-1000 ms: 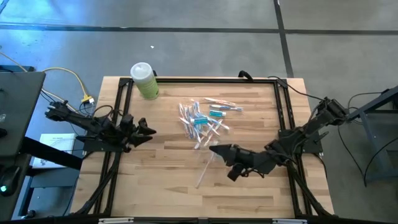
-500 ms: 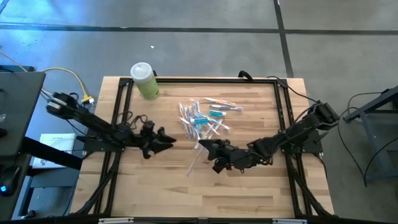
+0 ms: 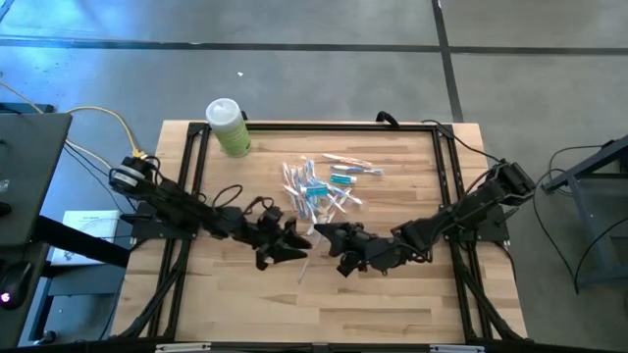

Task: Pick & Place toothbrushing station
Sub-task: Put the orange toothbrush into the transparent organizer

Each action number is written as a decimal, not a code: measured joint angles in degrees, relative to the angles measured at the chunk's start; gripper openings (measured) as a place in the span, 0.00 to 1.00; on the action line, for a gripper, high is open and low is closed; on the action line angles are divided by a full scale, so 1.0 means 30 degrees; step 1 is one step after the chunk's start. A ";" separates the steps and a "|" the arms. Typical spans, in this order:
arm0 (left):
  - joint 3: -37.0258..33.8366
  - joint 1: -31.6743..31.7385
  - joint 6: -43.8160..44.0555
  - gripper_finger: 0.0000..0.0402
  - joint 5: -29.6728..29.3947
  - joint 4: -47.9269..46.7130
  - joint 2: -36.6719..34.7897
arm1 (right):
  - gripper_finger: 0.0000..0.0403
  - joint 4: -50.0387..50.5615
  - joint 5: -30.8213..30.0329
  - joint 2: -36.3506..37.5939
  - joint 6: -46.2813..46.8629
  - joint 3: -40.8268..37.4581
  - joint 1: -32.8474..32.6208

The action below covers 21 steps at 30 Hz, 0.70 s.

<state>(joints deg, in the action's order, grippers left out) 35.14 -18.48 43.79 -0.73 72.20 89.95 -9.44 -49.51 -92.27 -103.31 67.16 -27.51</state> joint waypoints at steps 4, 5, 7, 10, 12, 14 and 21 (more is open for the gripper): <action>0.0293 0.0347 0.0248 0.45 -0.0013 -0.0996 0.0000 | 0.12 0.0077 0.0013 0.0000 0.0000 0.0000 0.0051; 0.0330 0.0443 0.0409 0.45 -0.0017 -0.1358 0.0000 | 0.12 0.0063 0.0047 0.0000 -0.0007 0.0000 0.0086; 0.0342 0.0625 0.0604 0.45 0.0117 -0.1846 0.0011 | 0.12 0.0075 0.0049 0.0000 0.0002 0.0000 0.0105; 0.0373 0.0747 0.0925 0.45 0.0440 -0.1771 0.0015 | 0.12 0.0070 0.0068 0.0000 0.0202 0.0000 0.0208; 0.0386 0.0765 0.0925 0.45 0.0474 -0.1833 0.0015 | 0.12 0.0084 0.0146 0.0000 0.0605 0.0000 0.0211; 0.0386 0.0765 0.0913 0.44 0.0454 -0.1866 0.0015 | 0.12 0.0133 0.0156 0.0000 0.0932 0.0000 0.0242; 0.0393 0.0772 0.0903 0.34 0.0408 -0.2193 0.0015 | 0.15 0.1108 0.0584 0.0000 0.1006 -0.0007 0.0351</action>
<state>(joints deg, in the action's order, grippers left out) 36.32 -16.16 46.50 0.49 65.63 90.00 -6.12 -47.76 -92.27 -100.29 67.13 -26.45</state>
